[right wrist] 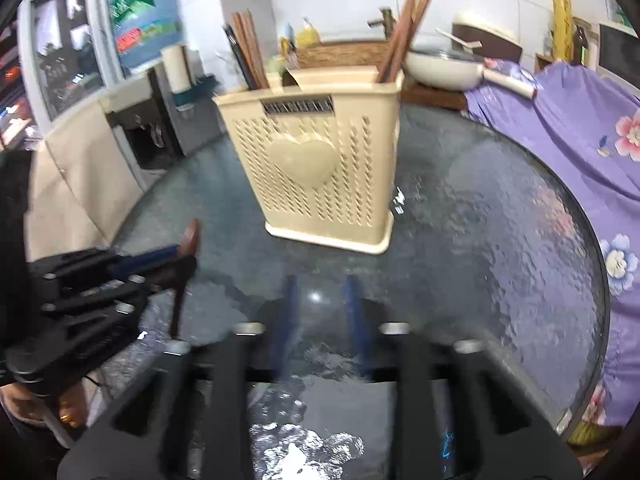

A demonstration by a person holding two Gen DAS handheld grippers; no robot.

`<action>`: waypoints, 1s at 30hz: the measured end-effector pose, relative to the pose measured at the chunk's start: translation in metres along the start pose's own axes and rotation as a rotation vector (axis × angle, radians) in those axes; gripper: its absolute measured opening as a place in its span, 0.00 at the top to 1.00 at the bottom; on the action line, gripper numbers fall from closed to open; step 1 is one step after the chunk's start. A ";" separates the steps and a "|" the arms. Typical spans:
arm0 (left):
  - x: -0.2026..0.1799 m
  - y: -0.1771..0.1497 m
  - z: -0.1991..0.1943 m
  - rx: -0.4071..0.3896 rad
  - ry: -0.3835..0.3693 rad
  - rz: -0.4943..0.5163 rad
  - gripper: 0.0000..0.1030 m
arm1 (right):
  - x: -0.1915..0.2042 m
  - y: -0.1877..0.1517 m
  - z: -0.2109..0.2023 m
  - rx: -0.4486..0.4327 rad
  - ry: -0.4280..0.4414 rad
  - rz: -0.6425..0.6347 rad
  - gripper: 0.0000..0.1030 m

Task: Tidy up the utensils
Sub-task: 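Close the left tool on a wooden-handled spoon while the right tool aligns on a clear spoon, then close the right tool on the clear spoon while the left tool holds its spoon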

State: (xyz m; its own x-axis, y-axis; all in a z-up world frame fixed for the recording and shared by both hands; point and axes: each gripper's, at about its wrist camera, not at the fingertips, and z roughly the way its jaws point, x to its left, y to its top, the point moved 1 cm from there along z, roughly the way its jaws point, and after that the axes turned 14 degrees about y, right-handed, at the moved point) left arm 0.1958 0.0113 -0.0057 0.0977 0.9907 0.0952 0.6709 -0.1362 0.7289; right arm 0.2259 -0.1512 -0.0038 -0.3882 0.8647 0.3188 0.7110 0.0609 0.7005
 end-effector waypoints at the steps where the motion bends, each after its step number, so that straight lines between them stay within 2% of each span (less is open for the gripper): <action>1: 0.001 0.000 0.000 0.000 0.000 -0.002 0.86 | -0.002 -0.002 0.002 -0.005 0.005 0.017 0.40; 6: 0.004 0.002 -0.004 -0.009 0.001 -0.003 0.86 | -0.009 -0.008 0.039 0.120 -0.028 0.097 0.40; 12: 0.010 0.000 -0.006 -0.012 0.009 -0.019 0.86 | -0.003 -0.012 0.069 0.174 -0.082 0.117 0.43; 15: 0.012 0.000 -0.005 -0.010 0.017 -0.023 0.86 | 0.002 -0.011 0.076 0.168 -0.126 0.107 0.46; 21: 0.017 0.001 0.000 -0.001 0.017 -0.036 0.86 | 0.014 -0.006 0.091 0.178 -0.163 0.079 0.52; 24: 0.017 0.001 0.001 0.001 0.016 -0.036 0.86 | 0.020 -0.001 0.099 0.191 -0.180 0.055 0.59; 26: 0.019 0.001 0.002 0.004 0.015 -0.038 0.86 | 0.025 0.001 0.102 0.190 -0.177 0.042 0.65; 30: 0.019 0.001 0.004 0.009 0.019 -0.041 0.86 | 0.029 0.001 0.103 0.184 -0.160 0.021 0.65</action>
State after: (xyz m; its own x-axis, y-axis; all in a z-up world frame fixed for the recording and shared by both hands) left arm 0.2012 0.0301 -0.0056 0.0563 0.9954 0.0781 0.6804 -0.0955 0.7266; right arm 0.2762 -0.0747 -0.0599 -0.2849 0.9337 0.2169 0.8184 0.1191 0.5622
